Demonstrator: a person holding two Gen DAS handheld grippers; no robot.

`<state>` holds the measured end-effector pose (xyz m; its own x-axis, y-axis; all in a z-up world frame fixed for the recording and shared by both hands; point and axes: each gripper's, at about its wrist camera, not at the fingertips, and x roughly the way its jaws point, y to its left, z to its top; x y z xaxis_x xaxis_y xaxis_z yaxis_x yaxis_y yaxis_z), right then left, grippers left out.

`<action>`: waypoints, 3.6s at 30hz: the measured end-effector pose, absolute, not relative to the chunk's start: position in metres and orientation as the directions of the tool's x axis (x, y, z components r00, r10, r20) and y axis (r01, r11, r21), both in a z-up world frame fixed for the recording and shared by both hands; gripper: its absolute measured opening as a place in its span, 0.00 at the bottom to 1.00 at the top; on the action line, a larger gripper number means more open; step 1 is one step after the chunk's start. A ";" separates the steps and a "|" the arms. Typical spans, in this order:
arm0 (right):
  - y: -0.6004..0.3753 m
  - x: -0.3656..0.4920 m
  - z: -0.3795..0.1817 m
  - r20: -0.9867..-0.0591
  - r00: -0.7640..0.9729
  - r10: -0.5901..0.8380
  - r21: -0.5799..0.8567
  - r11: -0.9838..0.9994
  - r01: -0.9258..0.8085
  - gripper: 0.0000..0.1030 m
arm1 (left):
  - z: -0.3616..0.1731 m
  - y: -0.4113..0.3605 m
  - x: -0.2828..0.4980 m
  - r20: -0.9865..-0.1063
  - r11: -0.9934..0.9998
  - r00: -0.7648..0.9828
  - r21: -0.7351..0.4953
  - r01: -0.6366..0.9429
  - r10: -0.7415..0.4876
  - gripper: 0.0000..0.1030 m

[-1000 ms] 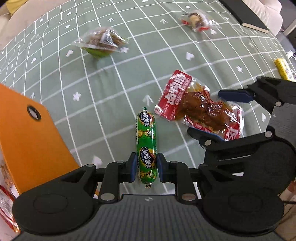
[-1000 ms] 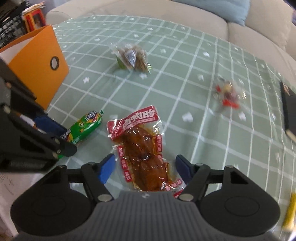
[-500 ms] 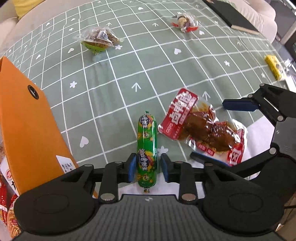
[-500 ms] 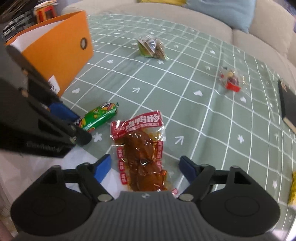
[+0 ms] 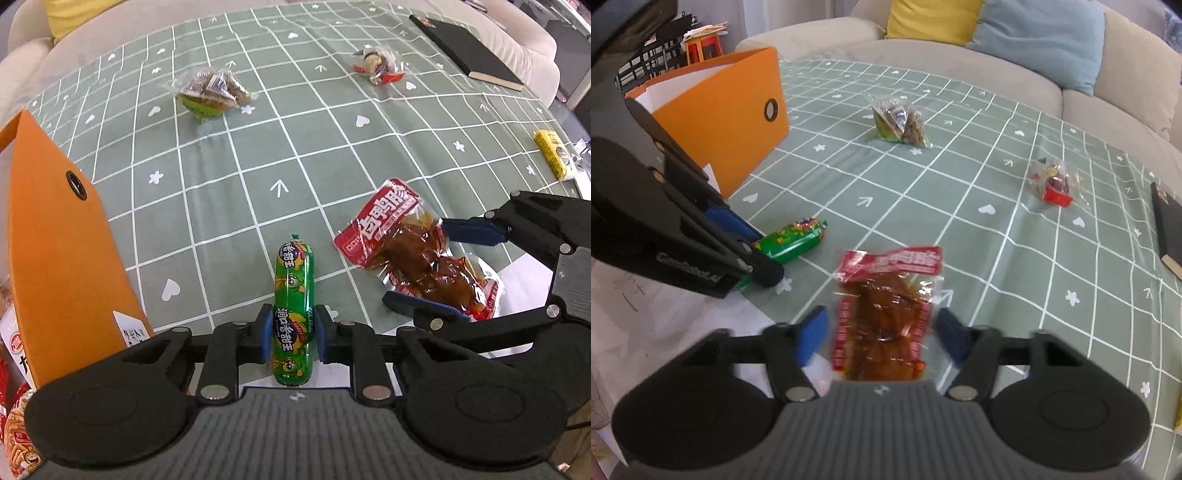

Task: Organize snacks
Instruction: 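Carry the sausage stick with left tool while right tool carries the duck packet into the box, then open left tool releasing the sausage while right tool releases the duck packet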

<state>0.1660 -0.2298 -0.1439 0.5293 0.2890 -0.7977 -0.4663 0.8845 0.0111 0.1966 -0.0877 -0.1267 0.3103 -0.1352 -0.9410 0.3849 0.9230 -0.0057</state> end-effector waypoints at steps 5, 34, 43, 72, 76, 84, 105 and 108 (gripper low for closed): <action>-0.233 0.165 -0.142 -0.803 0.519 0.293 0.043 0.897 -0.441 0.52 | -0.125 -0.086 0.191 -0.926 0.931 0.333 -0.051 0.361 -0.180 0.23; -0.238 0.134 -0.098 -0.733 0.624 0.271 0.219 0.962 -0.161 0.00 | -0.080 -0.050 0.144 -0.831 0.942 0.458 -0.218 0.254 -0.315 0.23; -0.241 0.116 -0.063 -0.647 0.701 0.300 0.295 0.946 -0.132 0.00 | -0.042 -0.028 0.131 -0.761 0.936 0.546 -0.258 0.241 -0.350 0.23; -0.056 0.155 0.044 -0.458 0.682 0.570 0.153 0.806 -0.572 0.00 | 0.012 0.118 0.142 -0.704 0.956 0.702 -0.269 -0.116 -0.112 0.23; -0.029 0.167 0.035 -0.495 0.659 0.566 0.108 0.793 -0.600 0.00 | 0.002 0.131 0.149 -0.729 0.954 0.678 -0.261 -0.146 -0.096 0.23; 0.008 0.189 0.003 -0.578 0.659 0.481 -0.050 0.785 -0.618 0.00 | -0.024 0.145 0.167 -0.780 0.955 0.621 -0.237 -0.177 -0.078 0.23; 0.031 0.212 -0.062 -0.701 0.610 0.370 -0.188 0.729 -0.658 0.00 | -0.085 0.159 0.199 -0.899 0.950 0.422 -0.226 -0.215 -0.119 0.23; 0.030 0.213 -0.064 -0.707 0.606 0.364 -0.186 0.731 -0.657 0.00 | -0.092 0.159 0.201 -0.911 0.949 0.394 -0.223 -0.224 -0.121 0.23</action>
